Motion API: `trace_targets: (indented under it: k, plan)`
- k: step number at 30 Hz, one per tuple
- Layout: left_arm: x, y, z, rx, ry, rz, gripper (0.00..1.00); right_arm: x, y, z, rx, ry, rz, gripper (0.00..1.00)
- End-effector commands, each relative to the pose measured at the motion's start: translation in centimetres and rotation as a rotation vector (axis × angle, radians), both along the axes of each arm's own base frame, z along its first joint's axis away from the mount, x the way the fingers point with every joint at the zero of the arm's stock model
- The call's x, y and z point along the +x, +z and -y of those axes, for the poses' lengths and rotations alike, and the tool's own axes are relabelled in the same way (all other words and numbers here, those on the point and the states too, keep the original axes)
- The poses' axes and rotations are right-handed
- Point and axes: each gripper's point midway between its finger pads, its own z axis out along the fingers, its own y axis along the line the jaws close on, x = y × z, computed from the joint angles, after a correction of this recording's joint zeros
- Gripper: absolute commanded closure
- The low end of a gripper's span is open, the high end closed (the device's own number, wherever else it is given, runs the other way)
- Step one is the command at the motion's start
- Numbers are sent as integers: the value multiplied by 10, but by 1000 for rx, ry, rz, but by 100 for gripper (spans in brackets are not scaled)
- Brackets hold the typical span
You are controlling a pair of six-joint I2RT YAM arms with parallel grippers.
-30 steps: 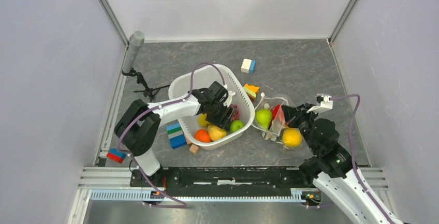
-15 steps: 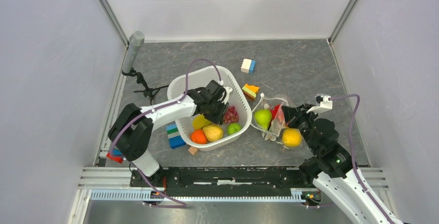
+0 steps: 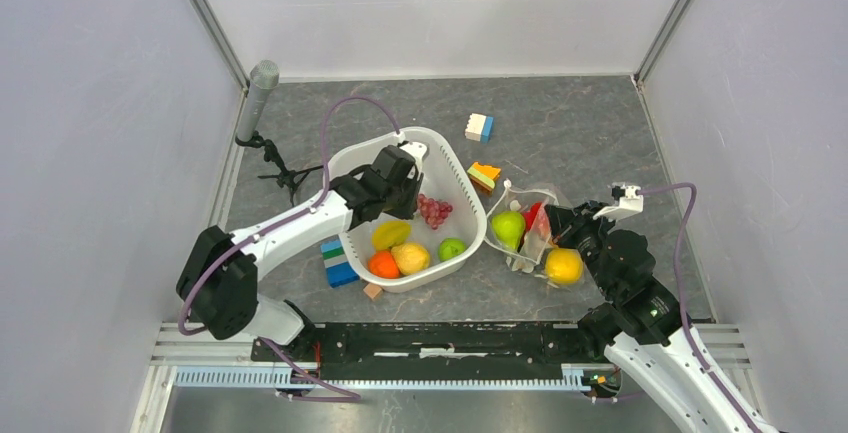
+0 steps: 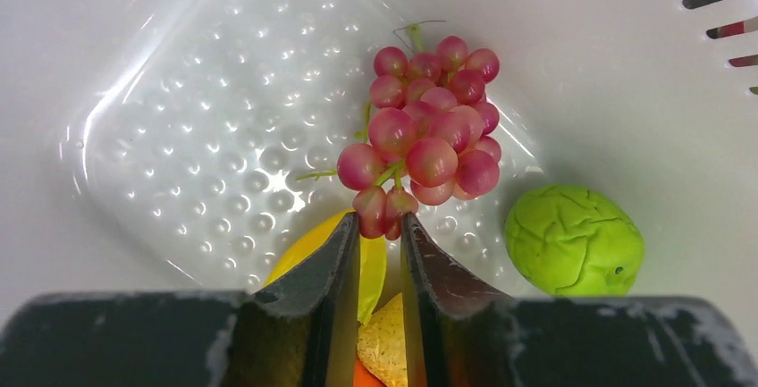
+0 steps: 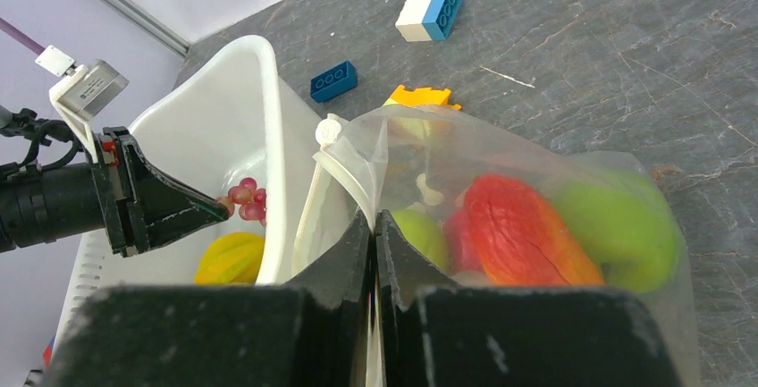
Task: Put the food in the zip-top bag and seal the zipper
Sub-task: Adjust the fake fruit in the bin, then pick up the fake fruit from the bin.
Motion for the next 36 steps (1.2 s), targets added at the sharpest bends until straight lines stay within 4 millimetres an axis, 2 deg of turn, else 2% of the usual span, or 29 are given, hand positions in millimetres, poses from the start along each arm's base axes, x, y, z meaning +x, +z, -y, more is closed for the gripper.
trace_targets:
  k: [1,5,9,10,11,14,16,20,23,27,33,36]
  plan:
    - [11,15,1,-70,70,58,78,2,15,3,11,-16,34,92]
    - [11,19,0,-76,80,66,87,2,15,1,12,-10,34,92]
    - [15,34,-1,-120,82,111,87,3,15,1,12,-12,34,92]
    - [17,34,-2,-118,88,111,84,3,15,1,12,-12,36,92]
    - [18,30,-3,-107,93,100,74,3,15,1,12,-10,35,92]
    - [22,14,-8,-72,121,52,35,3,14,-1,11,-1,32,92]
    - [21,4,-5,-67,113,12,25,3,14,-1,11,0,30,92]
    - [13,3,13,-144,47,-28,11,3,13,1,10,-10,32,92]
    - [5,5,27,-220,3,-61,4,3,13,1,10,-10,31,92]
    - [5,-9,24,-205,52,-95,0,3,12,0,10,-9,28,92]
    - [15,-40,-4,37,34,-85,0,2,12,1,9,-11,28,92]
    - [17,-50,-7,129,-5,-138,0,3,13,1,9,-10,30,91]
